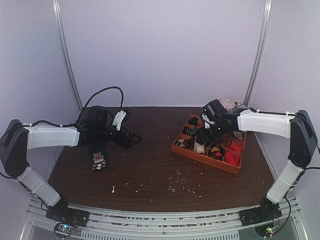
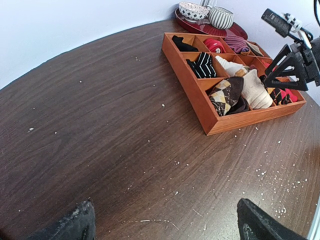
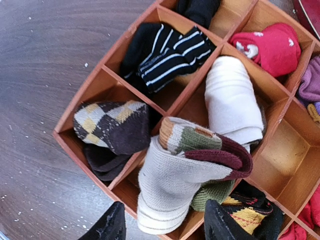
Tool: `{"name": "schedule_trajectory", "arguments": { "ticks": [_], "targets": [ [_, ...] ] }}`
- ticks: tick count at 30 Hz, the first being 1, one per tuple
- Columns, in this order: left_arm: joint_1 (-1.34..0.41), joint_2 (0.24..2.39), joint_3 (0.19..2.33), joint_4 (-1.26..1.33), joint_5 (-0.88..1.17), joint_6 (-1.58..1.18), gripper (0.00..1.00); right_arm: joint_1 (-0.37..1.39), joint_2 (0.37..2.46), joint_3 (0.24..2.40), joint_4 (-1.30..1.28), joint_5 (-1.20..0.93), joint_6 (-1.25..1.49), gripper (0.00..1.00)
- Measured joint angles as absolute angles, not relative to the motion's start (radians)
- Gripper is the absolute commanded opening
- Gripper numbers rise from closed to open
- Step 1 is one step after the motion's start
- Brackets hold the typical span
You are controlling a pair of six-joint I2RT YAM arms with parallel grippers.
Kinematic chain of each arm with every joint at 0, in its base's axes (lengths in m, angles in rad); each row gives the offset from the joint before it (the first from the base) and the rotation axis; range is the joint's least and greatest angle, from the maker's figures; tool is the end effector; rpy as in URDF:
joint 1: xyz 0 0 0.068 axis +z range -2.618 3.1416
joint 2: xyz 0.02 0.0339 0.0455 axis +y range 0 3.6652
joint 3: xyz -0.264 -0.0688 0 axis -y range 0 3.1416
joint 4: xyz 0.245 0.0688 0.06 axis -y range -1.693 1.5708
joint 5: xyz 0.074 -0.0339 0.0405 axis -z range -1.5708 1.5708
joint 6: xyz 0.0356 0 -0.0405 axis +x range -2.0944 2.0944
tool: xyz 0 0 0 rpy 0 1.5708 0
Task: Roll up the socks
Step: Place a pair of socks in the storage box, then adjust the pair of socks at the center of the board.
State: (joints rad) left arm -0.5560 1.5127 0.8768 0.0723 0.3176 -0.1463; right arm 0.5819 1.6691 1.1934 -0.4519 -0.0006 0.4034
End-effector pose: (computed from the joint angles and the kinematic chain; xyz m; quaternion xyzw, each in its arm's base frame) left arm 0.2732 -0.1829 0.2222 0.2506 0.8312 -0.2940 0.3998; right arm 0.2982 0.1962 0.2297 -0.0847 0.9449 0.1497 0.2784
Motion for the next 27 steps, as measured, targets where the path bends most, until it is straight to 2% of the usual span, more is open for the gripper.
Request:
{"name": "schedule_trajectory", "arguments": {
  "ticks": [8, 18, 27],
  "targets": [
    [-0.556, 1.513, 0.877, 0.072, 0.317, -0.146, 0.98, 0.568, 1.661, 1.193, -0.431, -0.017, 0.423, 0.54],
    [-0.556, 1.513, 0.877, 0.072, 0.318, -0.142, 0.98, 0.564, 1.749, 1.177, -0.346, -0.023, 0.453, 0.53],
    [-0.556, 1.513, 0.877, 0.067, 0.318, -0.128, 0.98, 0.564, 1.832, 1.228, -0.356, -0.009, 0.441, 0.15]
  ]
}}
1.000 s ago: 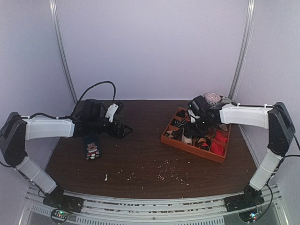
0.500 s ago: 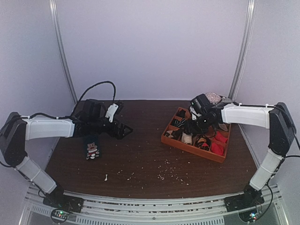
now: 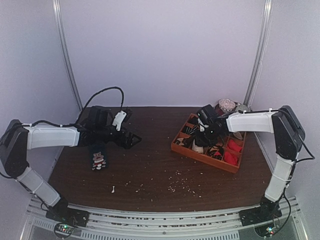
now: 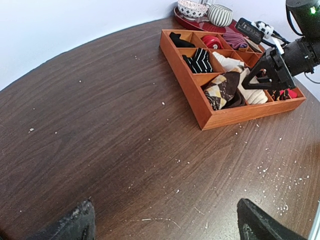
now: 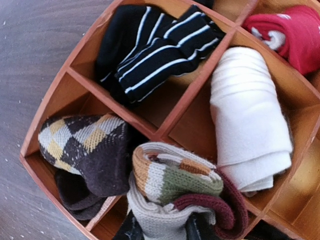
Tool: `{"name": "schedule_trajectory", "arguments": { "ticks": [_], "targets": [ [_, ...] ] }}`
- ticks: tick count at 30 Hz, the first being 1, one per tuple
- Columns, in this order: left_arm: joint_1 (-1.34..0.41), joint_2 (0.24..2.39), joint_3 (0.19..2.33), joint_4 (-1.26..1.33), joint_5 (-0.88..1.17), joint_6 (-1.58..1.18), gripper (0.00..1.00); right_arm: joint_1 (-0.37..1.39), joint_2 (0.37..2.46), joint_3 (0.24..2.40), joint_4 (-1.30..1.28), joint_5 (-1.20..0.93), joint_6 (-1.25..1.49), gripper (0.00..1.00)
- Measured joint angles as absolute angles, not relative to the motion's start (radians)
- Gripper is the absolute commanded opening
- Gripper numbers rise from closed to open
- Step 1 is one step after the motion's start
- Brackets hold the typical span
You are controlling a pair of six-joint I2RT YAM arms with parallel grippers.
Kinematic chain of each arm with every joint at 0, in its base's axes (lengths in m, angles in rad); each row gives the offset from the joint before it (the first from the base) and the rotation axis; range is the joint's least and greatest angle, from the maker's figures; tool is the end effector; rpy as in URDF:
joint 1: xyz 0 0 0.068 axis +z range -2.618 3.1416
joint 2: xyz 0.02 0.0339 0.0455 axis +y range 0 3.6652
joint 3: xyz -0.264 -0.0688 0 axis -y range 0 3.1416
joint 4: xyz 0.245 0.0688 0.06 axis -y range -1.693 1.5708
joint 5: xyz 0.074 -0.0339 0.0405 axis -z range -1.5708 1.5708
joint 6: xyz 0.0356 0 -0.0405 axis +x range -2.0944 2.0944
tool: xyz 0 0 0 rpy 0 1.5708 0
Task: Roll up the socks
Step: Adjust the pair of socks at the center of the board.
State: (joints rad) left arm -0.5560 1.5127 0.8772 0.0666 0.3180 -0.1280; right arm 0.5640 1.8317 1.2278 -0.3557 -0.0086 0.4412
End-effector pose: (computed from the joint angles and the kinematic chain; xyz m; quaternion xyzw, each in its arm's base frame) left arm 0.2730 -0.1827 0.2218 0.2582 0.8302 -0.2899 0.4002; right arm 0.3267 0.2070 0.1891 -0.0598 0.9518 0.1485 0.2617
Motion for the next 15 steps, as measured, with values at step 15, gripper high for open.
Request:
{"name": "schedule_trajectory", "arguments": {
  "ticks": [15],
  "targets": [
    [-0.556, 1.513, 0.877, 0.051, 0.318, -0.121, 0.98, 0.554, 1.963, 1.426, -0.586, -0.065, 0.257, 0.13]
  ]
}}
